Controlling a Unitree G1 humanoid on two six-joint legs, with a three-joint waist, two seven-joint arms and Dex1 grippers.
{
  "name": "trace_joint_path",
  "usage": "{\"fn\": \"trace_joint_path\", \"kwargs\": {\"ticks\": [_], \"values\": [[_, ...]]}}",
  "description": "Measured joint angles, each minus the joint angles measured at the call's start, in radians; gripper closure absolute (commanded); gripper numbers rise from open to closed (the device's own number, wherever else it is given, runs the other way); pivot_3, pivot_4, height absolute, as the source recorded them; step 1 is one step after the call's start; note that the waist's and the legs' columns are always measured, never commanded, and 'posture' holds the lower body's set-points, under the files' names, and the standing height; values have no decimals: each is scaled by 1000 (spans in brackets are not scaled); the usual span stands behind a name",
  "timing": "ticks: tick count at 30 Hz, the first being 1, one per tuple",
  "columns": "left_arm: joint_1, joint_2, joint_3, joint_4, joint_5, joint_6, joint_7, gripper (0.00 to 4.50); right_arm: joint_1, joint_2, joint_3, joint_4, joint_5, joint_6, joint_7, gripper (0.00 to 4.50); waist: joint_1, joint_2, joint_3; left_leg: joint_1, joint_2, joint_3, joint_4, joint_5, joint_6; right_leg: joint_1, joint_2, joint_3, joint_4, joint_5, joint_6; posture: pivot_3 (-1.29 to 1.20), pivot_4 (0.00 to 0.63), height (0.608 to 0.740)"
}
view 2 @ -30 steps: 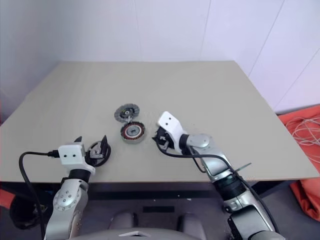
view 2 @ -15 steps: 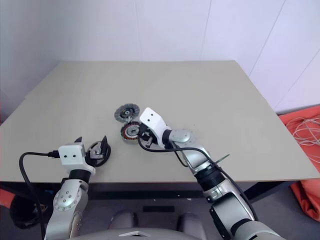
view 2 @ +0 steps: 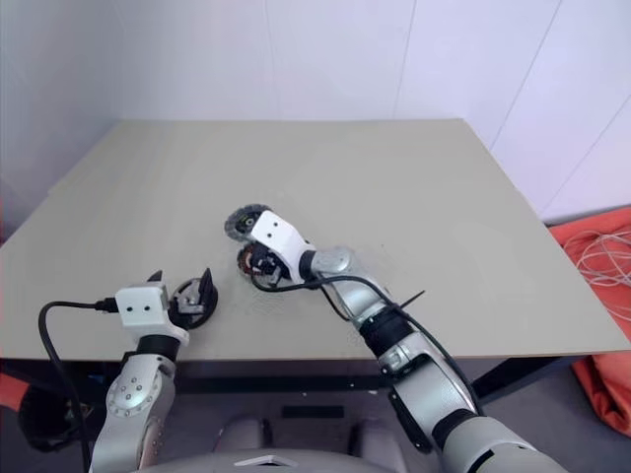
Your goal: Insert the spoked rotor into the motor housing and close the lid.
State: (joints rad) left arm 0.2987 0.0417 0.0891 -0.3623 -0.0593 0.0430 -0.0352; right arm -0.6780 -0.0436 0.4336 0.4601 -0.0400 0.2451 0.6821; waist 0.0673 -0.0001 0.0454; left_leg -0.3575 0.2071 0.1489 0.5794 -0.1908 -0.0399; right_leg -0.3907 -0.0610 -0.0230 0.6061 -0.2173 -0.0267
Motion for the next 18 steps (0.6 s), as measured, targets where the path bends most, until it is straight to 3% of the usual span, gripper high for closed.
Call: {"fn": "trace_joint_path", "kwargs": {"ticks": [18], "values": [[17, -3, -1, 0, 8, -2, 0, 0, -56, 50, -29, 182, -22, -98, -20, 3371, 0, 0, 0, -1, 0, 0, 0, 0, 0, -1, 0, 0, 0, 1, -1, 0, 0, 740]]}}
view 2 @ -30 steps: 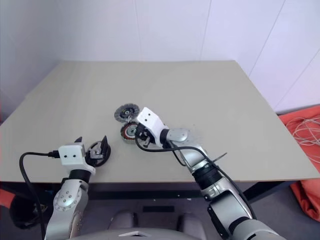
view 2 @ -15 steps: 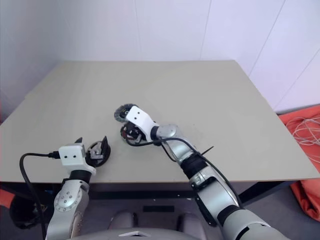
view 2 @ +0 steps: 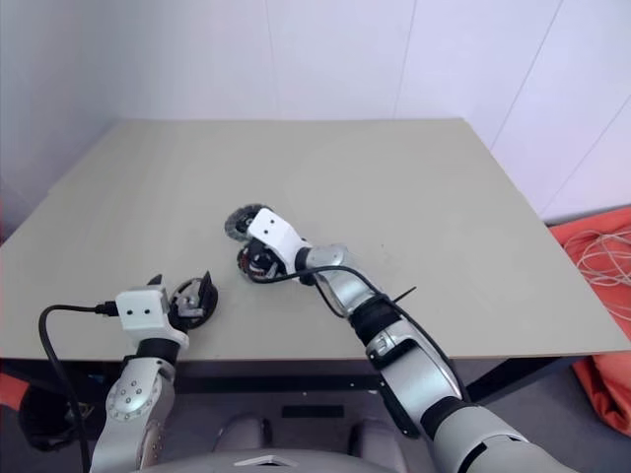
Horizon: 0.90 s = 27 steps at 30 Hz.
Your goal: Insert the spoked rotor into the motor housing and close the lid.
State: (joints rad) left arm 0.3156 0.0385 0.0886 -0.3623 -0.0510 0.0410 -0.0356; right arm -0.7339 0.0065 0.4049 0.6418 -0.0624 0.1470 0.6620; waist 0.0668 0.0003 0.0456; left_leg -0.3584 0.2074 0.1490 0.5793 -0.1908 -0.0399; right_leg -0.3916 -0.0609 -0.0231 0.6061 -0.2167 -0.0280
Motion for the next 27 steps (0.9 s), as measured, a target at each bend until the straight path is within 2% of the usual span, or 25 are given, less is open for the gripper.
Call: {"fn": "trace_joint_path", "kwargs": {"ticks": [3, 12, 14, 15, 18, 27], "values": [[1, -1, 0, 0, 1, 0, 0, 0, -5, 5, -1, 15, 0, -9, -1, 3371, 0, 0, 0, 0, 0, 0, 0, 0, 0, 0, 0, 0, 0, 0, 0, 0, 0, 740], [1, -2, -1, 0, 5, -1, 1, 0, -17, 7, -21, 43, -10, -39, -26, 449, 0, 0, 0, 0, 0, 0, 0, 0, 0, 0, 0, 0, 0, 0, 0, 0, 0, 740], [1, -2, -1, 0, 5, -1, 1, 0, -17, 5, -30, 42, -12, -43, -30, 449, 0, 0, 0, 0, 0, 0, 0, 0, 0, 0, 0, 0, 0, 0, 0, 0, 0, 740], [1, -2, -1, 0, 5, -1, 1, 0, -17, 1, -35, 38, -11, -42, -25, 563, 0, 0, 0, 0, 0, 0, 0, 0, 0, 0, 0, 0, 0, 0, 0, 0, 0, 740], [1, -2, -1, 0, 5, -1, 1, 0, -16, -14, -46, -13, -3, -26, 5, 1351, 0, 0, 0, 0, 0, 0, 0, 0, 0, 0, 0, 0, 0, 0, 0, 0, 0, 740], [-12, -2, -1, 1, 4, 0, -1, 0, 41, -18, -44, -159, 9, 70, 43, 4462, 1, 0, 0, 0, 0, 0, 0, 0, 0, 0, 0, 0, 0, 0, 0, 0, 0, 740]]}}
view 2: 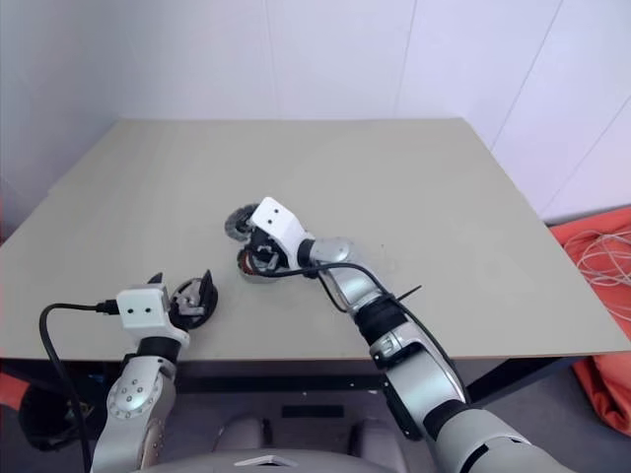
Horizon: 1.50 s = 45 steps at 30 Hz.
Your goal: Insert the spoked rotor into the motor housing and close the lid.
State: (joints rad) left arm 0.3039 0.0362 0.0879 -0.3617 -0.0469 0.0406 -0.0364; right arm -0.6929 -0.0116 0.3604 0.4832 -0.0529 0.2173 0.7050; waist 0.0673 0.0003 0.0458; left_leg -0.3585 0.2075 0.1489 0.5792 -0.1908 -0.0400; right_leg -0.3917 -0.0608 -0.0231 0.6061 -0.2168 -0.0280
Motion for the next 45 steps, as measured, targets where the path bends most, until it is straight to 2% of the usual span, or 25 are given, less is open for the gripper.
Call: {"fn": "trace_joint_path", "kwargs": {"ticks": [13, 45], "values": [[1, 0, 0, 0, 1, 1, 1, 0, -6, 35, 37, -19, -17, 57, -14, 4462, 0, 0, 0, 0, 0, 0, 0, 0, 0, 0, 0, 0, 0, -2, 3, 0, 0, 740], [-6, 0, 0, 0, 2, 1, 0, 0, -90, 42, -6, 248, -49, -37, -131, 4462, 0, 1, 0, 0, 0, 0, 0, 0, 0, 0, 0, 0, 0, 0, -1, 0, 0, 740]]}}
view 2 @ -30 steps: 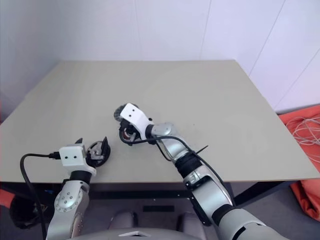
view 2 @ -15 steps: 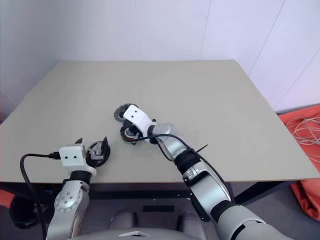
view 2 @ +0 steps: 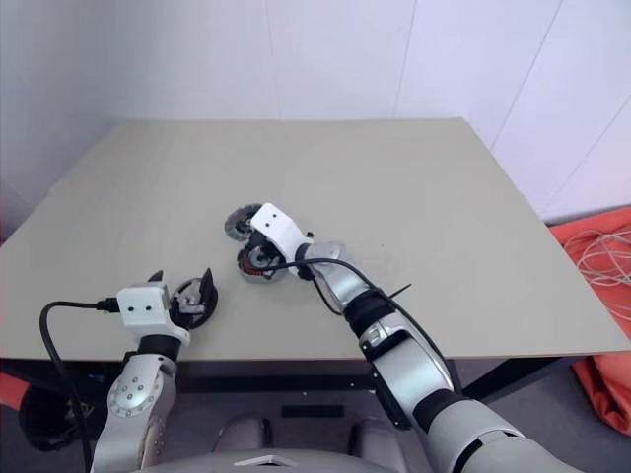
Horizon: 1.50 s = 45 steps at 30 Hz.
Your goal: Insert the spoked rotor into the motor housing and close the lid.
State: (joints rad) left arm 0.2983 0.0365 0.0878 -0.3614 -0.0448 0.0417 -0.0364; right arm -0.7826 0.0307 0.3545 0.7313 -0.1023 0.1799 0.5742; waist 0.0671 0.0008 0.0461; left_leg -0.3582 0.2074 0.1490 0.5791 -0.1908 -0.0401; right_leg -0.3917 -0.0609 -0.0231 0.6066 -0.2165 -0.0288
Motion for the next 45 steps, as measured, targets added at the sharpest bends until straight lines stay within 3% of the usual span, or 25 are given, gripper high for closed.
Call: {"fn": "trace_joint_path", "kwargs": {"ticks": [5, 12, 14, 19, 31, 38, 45], "values": [[5, 1, 0, 0, 1, 0, -1, 0, 29, -11, -9, -42, 12, 0, 20, 4462, 1, 0, 0, 0, 0, 0, 0, 0, 0, 0, 0, 0, 0, 0, 0, 0, 0, 740], [73, 11, 1, -27, -3, -25, -19, 0, 221, -139, -82, -392, 144, 45, 160, 4462, 2, -1, 0, -1, 0, 0, 0, 0, 0, 0, 0, 0, -1, 0, 0, 0, 0, 740], [103, 13, 4, -41, -15, -42, -29, 0, 273, -177, -114, -483, 188, 80, 190, 4462, 2, -1, 0, 0, 0, 0, 0, 0, 0, 1, 0, 0, -1, -4, 6, 0, 0, 740], [132, 22, 9, -61, -48, -46, -56, 0, 341, -214, -149, -632, 269, 166, 220, 4462, -2, -1, 0, 3, 0, 0, 0, 0, 0, 1, 3, 1, 0, -4, 7, 0, 0, 740], [255, 46, 11, -108, -154, -9, -139, 0, 376, -296, -176, -753, 382, 225, 282, 4462, 1, -1, 0, 5, 0, 0, -1, 0, 0, 3, 1, 3, -1, -4, 7, 0, 0, 740], [332, 39, 15, -134, -357, 118, -199, 0, 377, -287, -174, -754, 383, 235, 267, 4462, 1, -1, 0, 5, 0, 1, -2, 0, -1, 2, 3, 3, -1, -4, 7, 0, 0, 740], [333, 54, 26, -177, -474, 182, -220, 0, 376, -278, -173, -753, 382, 238, 252, 4462, 1, -1, 0, 5, 0, 0, -1, 0, 0, 2, 3, 3, -1, -5, 7, 0, 0, 740]]}}
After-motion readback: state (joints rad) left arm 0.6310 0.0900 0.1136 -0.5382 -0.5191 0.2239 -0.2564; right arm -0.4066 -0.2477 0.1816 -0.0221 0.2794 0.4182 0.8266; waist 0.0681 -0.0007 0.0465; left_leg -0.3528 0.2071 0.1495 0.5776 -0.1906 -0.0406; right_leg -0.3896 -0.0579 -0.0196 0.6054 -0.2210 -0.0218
